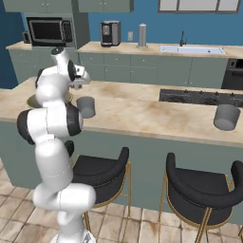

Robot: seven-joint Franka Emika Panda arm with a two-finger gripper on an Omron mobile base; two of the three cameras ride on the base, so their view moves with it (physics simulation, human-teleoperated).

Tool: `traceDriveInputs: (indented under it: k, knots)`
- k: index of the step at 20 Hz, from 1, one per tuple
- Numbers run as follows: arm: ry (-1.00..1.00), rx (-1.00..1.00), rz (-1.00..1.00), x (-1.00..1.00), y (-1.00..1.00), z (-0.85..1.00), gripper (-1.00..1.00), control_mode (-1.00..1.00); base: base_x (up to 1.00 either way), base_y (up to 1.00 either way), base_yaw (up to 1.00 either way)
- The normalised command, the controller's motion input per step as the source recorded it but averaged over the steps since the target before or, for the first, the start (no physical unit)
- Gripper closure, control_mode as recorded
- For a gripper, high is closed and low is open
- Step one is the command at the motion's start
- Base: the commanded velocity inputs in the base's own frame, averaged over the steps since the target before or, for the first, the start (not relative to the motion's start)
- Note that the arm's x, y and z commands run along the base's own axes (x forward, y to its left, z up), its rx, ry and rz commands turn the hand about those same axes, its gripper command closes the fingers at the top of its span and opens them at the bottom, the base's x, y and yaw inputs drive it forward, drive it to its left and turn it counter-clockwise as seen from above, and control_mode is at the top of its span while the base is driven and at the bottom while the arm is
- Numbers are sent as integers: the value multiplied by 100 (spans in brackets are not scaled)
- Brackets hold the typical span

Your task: There are four ice cubes in the ice bowl. Place two ice cubes in each glass of water.

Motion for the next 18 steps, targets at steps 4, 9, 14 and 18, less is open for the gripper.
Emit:
traceDriveInputs:
  k: [4, 9, 14, 18]
  knots:
    - [0, 4, -12, 0, -65, -31, 100, -100, 0, 0, 0]
    - [0, 9, -5, -13, -48, -22, 100, -100, 0, 0, 0]
    - [1, 26, -4, 4, 1, -1, 100, -100, 0, 0, 0]
    - [9, 12, -1, 12, 6, 0, 100, -100, 0, 0, 0]
